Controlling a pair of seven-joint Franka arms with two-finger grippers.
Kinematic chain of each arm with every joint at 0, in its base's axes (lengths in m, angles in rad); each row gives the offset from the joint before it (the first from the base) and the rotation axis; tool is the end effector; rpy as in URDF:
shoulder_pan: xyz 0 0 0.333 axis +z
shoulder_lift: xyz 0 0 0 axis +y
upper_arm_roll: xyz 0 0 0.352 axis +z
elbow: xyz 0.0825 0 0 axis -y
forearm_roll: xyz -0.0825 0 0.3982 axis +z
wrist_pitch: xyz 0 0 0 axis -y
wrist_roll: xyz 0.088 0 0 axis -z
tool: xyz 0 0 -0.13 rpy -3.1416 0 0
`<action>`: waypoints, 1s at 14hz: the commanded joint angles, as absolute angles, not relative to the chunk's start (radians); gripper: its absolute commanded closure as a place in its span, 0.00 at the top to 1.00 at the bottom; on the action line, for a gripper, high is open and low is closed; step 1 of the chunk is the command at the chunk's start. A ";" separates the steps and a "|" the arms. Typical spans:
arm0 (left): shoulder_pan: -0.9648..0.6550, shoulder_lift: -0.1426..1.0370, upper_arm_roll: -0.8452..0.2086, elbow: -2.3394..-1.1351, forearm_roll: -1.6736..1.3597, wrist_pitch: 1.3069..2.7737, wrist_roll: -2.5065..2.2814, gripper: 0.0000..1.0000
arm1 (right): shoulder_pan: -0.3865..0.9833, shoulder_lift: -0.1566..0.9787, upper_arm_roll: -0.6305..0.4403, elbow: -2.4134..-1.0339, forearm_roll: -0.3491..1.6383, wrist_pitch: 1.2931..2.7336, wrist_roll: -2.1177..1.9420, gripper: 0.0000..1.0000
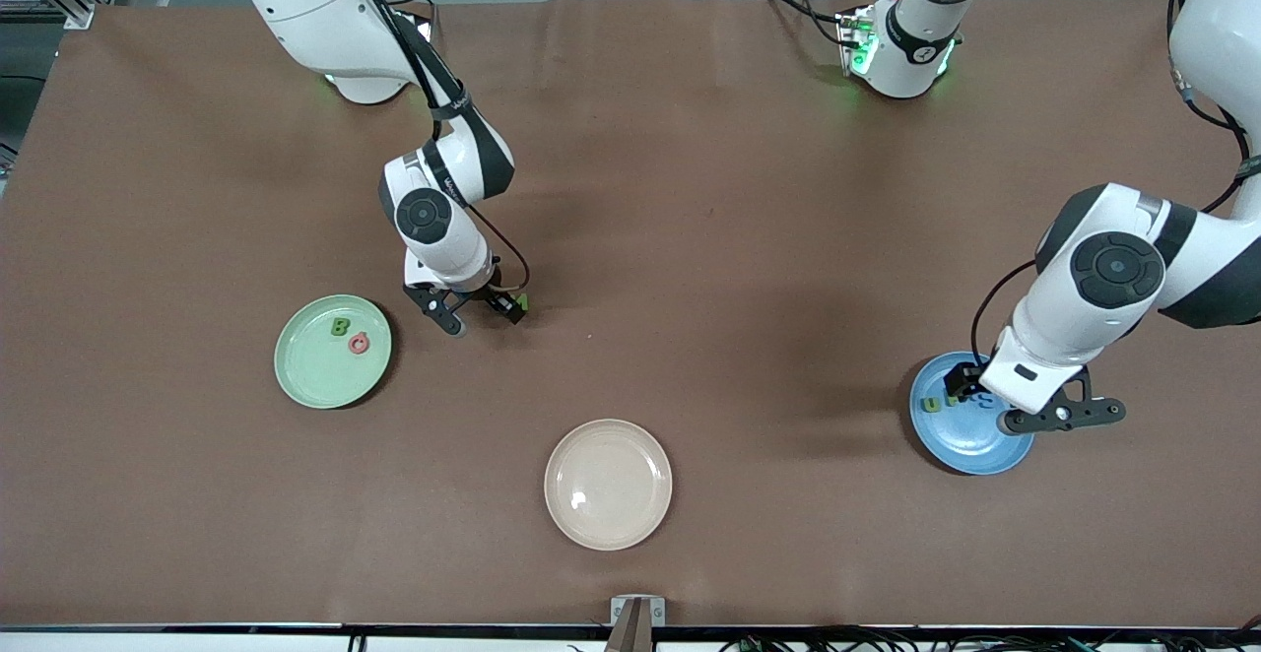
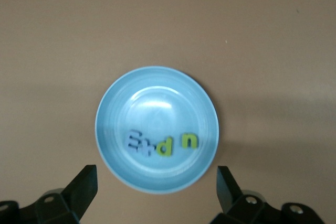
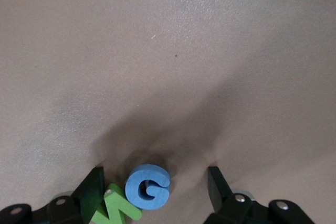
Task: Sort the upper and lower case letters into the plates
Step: 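Carry the blue G to the green plate while the left gripper withdraws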
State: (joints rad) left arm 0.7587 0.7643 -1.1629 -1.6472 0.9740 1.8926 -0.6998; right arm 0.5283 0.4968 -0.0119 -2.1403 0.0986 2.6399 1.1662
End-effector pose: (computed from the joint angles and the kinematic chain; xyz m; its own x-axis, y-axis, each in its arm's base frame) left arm 0.6962 -0.0633 0.3625 0.9909 0.0480 0.1259 0.0707 -0.9806 -0.1829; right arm 0.5167 0.2916 0.1647 0.7417 -0.6697 -0.0381 -0.6705 -0.7417 -0.0177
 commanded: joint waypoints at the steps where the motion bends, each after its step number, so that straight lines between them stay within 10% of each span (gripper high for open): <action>1: 0.729 0.764 -1.186 -1.602 0.953 1.829 -0.669 1.00 | 0.545 0.495 -0.021 -2.167 0.091 2.648 1.184 0.66; 7: 0.506 0.763 -1.039 -1.444 0.846 1.830 -0.560 1.00 | 0.535 0.494 -0.023 -2.168 0.091 2.640 1.184 0.03; 14: 0.108 0.525 -0.476 -1.423 0.435 1.827 -0.403 1.00 | 0.358 0.411 -0.037 -2.065 0.089 2.400 0.892 0.00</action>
